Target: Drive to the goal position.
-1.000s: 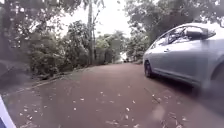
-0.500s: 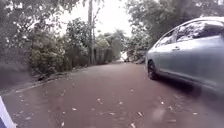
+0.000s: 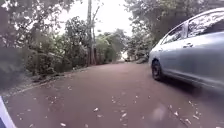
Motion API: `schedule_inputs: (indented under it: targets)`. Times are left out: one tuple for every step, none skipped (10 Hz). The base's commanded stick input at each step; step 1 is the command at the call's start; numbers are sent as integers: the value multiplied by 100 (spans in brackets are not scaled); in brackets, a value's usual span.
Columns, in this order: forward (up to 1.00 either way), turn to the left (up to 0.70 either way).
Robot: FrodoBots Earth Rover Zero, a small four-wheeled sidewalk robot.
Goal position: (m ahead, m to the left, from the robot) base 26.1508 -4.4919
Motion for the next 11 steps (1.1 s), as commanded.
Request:
schedule_inputs:
  targets:
    - [70, 0]
    - [70, 0]
    - [70, 0]
    - [70, 0]
    - [70, 0]
    - [70, 0]
    - [70, 0]
    - [70, 0]
    - [70, 0]
    - [70, 0]
    - [70, 0]
